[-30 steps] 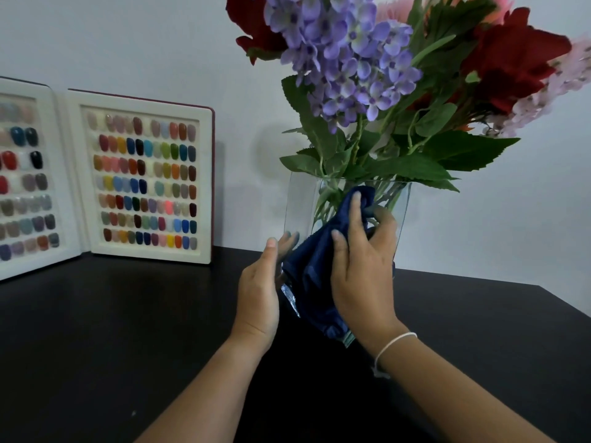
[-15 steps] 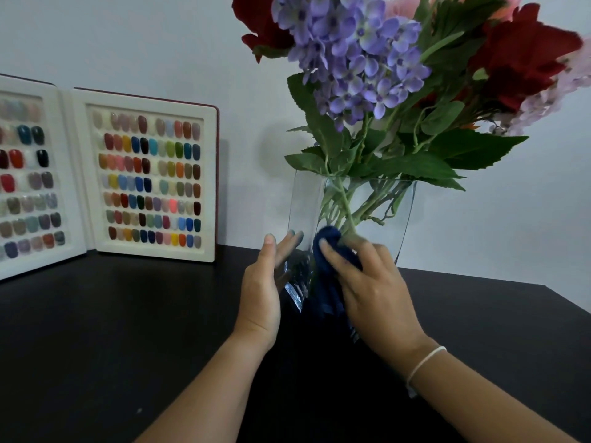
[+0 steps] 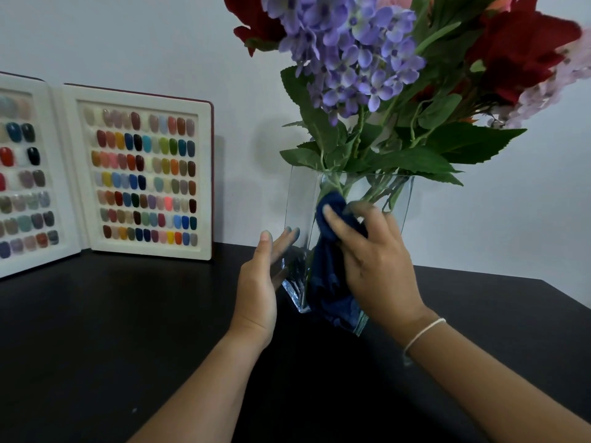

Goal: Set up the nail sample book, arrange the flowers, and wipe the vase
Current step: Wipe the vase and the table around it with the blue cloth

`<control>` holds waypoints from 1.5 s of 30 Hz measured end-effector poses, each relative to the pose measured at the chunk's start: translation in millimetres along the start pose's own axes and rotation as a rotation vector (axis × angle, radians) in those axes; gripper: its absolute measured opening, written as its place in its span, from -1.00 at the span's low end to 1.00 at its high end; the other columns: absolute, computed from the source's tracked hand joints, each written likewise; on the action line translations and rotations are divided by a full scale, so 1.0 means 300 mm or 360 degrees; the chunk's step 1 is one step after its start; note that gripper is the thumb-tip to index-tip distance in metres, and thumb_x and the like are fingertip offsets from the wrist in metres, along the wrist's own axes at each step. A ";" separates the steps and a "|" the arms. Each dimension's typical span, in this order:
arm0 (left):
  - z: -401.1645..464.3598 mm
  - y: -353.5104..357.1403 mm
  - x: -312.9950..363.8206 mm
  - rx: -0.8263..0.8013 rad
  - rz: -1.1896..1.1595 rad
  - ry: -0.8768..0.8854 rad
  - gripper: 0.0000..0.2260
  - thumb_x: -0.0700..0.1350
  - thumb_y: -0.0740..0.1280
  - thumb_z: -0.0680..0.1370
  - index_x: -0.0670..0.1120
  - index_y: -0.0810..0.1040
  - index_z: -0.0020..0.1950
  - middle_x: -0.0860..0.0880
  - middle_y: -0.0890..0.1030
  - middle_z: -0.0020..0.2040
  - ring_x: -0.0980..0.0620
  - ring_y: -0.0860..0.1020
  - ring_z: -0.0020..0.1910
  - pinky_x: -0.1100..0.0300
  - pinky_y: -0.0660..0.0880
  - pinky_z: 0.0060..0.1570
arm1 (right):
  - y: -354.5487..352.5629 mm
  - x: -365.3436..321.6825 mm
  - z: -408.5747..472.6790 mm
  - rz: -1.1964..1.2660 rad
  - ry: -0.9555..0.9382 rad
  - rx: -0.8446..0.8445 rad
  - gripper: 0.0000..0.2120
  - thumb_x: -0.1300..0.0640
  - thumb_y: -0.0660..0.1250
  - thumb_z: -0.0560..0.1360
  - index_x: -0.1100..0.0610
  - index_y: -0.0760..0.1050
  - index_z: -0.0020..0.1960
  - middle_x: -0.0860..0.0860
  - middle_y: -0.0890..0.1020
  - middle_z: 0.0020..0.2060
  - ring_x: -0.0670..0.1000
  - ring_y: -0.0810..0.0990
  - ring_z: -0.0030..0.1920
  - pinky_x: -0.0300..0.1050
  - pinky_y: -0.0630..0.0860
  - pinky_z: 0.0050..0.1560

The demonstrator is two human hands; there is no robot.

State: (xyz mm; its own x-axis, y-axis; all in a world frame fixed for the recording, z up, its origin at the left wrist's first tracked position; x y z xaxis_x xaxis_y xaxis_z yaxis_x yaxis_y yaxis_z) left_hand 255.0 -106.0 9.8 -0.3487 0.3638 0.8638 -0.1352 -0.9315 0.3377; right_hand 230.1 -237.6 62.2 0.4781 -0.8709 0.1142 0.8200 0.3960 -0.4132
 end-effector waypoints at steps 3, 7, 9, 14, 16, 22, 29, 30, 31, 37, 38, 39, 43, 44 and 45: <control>-0.001 0.001 -0.003 -0.0017 -0.0005 0.0015 -0.56 0.25 0.03 0.43 0.12 0.62 0.02 0.05 0.52 0.28 0.14 0.40 0.31 0.11 0.33 0.30 | 0.001 0.009 -0.093 -0.0033 -0.0108 -0.0302 -0.63 0.32 0.22 0.38 0.19 0.52 0.17 0.21 0.60 -0.03 0.18 0.49 -0.21 0.06 0.56 -0.25; 0.003 -0.003 -0.006 -0.0027 -0.0015 0.0034 -0.59 0.21 0.03 0.48 0.12 0.61 0.02 0.05 0.51 0.28 0.18 0.37 0.32 0.24 0.37 0.16 | -0.040 0.119 -0.130 -0.0073 0.0098 -0.0361 -0.55 0.43 0.32 0.32 0.17 0.53 0.18 0.22 0.59 0.00 0.23 0.53 -0.22 -0.02 0.53 -0.34; 0.008 -0.004 -0.009 -0.0029 -0.0012 0.0029 -0.59 0.18 0.01 0.51 0.10 0.60 0.04 0.03 0.50 0.30 0.16 0.35 0.34 0.26 0.37 0.11 | -0.056 0.187 -0.118 0.0003 0.0404 -0.0218 -0.47 0.54 0.32 0.29 0.19 0.50 0.20 0.25 0.53 0.05 0.23 0.51 -0.19 -0.05 0.47 -0.30; 0.018 -0.004 -0.018 -0.0020 0.0017 0.0030 -0.58 0.14 -0.02 0.55 0.06 0.57 0.12 0.02 0.49 0.32 0.14 0.34 0.36 0.24 0.35 0.18 | -0.058 0.260 -0.066 0.0265 0.0778 0.0165 -0.67 0.36 0.27 0.46 0.15 0.51 0.19 0.01 0.43 0.00 -0.18 0.35 -0.17 -0.41 0.25 -0.15; 0.020 -0.006 -0.021 -0.0013 0.0034 0.0028 -0.57 0.12 -0.03 0.57 0.01 0.55 0.17 0.03 0.49 0.32 0.14 0.35 0.35 0.22 0.35 0.19 | -0.065 0.268 -0.048 0.0309 0.0796 0.0280 -0.67 0.33 0.31 0.44 0.15 0.51 0.19 -0.03 0.41 -0.03 -0.25 0.32 -0.16 -0.44 0.27 -0.14; 0.022 -0.013 -0.029 -0.0008 0.0063 0.0015 -0.56 0.11 -0.02 0.57 -0.02 0.53 0.21 0.00 0.47 0.34 0.09 0.34 0.36 0.20 0.35 0.21 | -0.051 0.244 -0.070 0.0353 0.0693 0.0211 -0.70 0.37 0.34 0.41 0.16 0.57 0.10 0.03 0.49 -0.03 -0.15 0.42 -0.12 -0.45 0.33 -0.14; 0.024 -0.012 -0.028 0.0000 0.0041 -0.0014 -0.60 0.12 0.00 0.57 0.04 0.57 0.13 0.02 0.47 0.34 0.07 0.33 0.37 0.16 0.34 0.24 | -0.063 0.234 -0.178 0.0103 0.0209 -0.0663 -0.66 0.48 0.36 0.33 0.16 0.63 0.00 0.18 0.63 -0.06 0.26 0.56 -0.19 -0.03 0.46 -0.22; 0.023 -0.012 -0.029 0.0004 0.0041 -0.0017 -0.60 0.12 0.00 0.57 0.03 0.57 0.15 0.02 0.47 0.33 0.08 0.33 0.37 0.16 0.35 0.24 | -0.070 0.235 -0.180 0.0083 0.0171 -0.0778 -0.65 0.48 0.35 0.33 0.15 0.63 0.01 0.18 0.63 -0.05 0.26 0.55 -0.19 -0.01 0.46 -0.23; 0.023 -0.013 -0.029 0.0008 0.0045 -0.0017 -0.59 0.12 0.00 0.57 0.01 0.56 0.16 0.02 0.48 0.33 0.07 0.33 0.37 0.15 0.35 0.24 | -0.078 0.237 -0.177 0.0080 0.0154 -0.0854 -0.66 0.46 0.34 0.35 0.14 0.62 0.02 0.17 0.62 -0.03 0.25 0.55 -0.17 -0.02 0.45 -0.21; 0.021 -0.014 -0.028 -0.0003 0.0066 -0.0009 -0.59 0.12 -0.01 0.57 0.03 0.55 0.17 -0.01 0.47 0.34 0.06 0.33 0.37 0.11 0.31 0.28 | -0.221 0.356 -0.098 0.0201 0.0531 -0.0587 -0.70 0.41 0.32 0.40 0.14 0.60 0.04 0.14 0.57 -0.02 0.06 0.49 -0.13 -0.35 0.31 -0.11; 0.021 -0.013 -0.027 -0.0005 0.0068 -0.0007 -0.59 0.12 -0.01 0.57 0.02 0.55 0.18 -0.01 0.47 0.34 0.07 0.33 0.37 0.13 0.31 0.27 | -0.258 0.383 -0.085 0.0159 0.0570 -0.0519 -0.70 0.40 0.33 0.40 0.11 0.60 0.04 0.12 0.57 -0.02 0.04 0.49 -0.13 -0.39 0.32 -0.13; 0.020 -0.012 -0.026 -0.0009 0.0071 -0.0006 -0.59 0.12 -0.01 0.57 0.02 0.54 0.18 -0.01 0.47 0.34 0.08 0.33 0.37 0.14 0.31 0.25 | -0.290 0.405 -0.079 0.0113 0.0586 -0.0480 -0.70 0.39 0.32 0.41 0.09 0.60 0.03 0.10 0.57 -0.02 0.03 0.48 -0.12 -0.41 0.32 -0.10; 0.020 -0.009 -0.025 -0.0004 0.0084 -0.0010 -0.59 0.12 -0.01 0.57 0.03 0.55 0.18 0.01 0.46 0.35 0.08 0.33 0.37 0.19 0.33 0.19 | -0.281 0.381 -0.099 0.0099 0.0501 -0.0538 -0.71 0.40 0.32 0.40 0.11 0.60 0.03 0.11 0.57 -0.03 0.02 0.51 -0.07 -0.45 0.31 -0.06; 0.019 -0.008 -0.023 -0.0005 0.0086 -0.0008 -0.59 0.12 -0.01 0.57 0.03 0.55 0.17 0.02 0.46 0.35 0.08 0.33 0.37 0.21 0.34 0.18 | -0.248 0.352 -0.109 0.0108 0.0433 -0.0576 -0.72 0.40 0.33 0.40 0.13 0.60 0.03 0.14 0.57 -0.03 0.09 0.53 -0.06 -0.35 0.34 -0.01; 0.018 -0.007 -0.022 -0.0006 0.0085 -0.0003 -0.60 0.12 -0.01 0.57 0.03 0.55 0.17 0.02 0.46 0.35 0.09 0.33 0.36 0.22 0.34 0.16 | -0.210 0.319 -0.118 0.0117 0.0352 -0.0604 -0.72 0.41 0.34 0.39 0.16 0.61 0.03 0.17 0.58 -0.03 0.16 0.55 -0.06 -0.22 0.38 0.04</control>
State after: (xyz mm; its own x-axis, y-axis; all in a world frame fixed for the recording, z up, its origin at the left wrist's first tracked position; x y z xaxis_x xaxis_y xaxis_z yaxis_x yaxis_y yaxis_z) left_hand 262.7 -106.4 5.4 -0.3535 0.3138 0.8812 -0.1201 -0.9495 0.2899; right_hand 213.1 -356.2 67.0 0.4185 -0.9019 -0.1068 0.5929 0.3604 -0.7202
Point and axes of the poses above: each hand's wrist, its own z-axis towards the middle knuckle, its own y-axis out of the palm, x = y × z, the point moved 3 cm from there along z, towards the middle knuckle
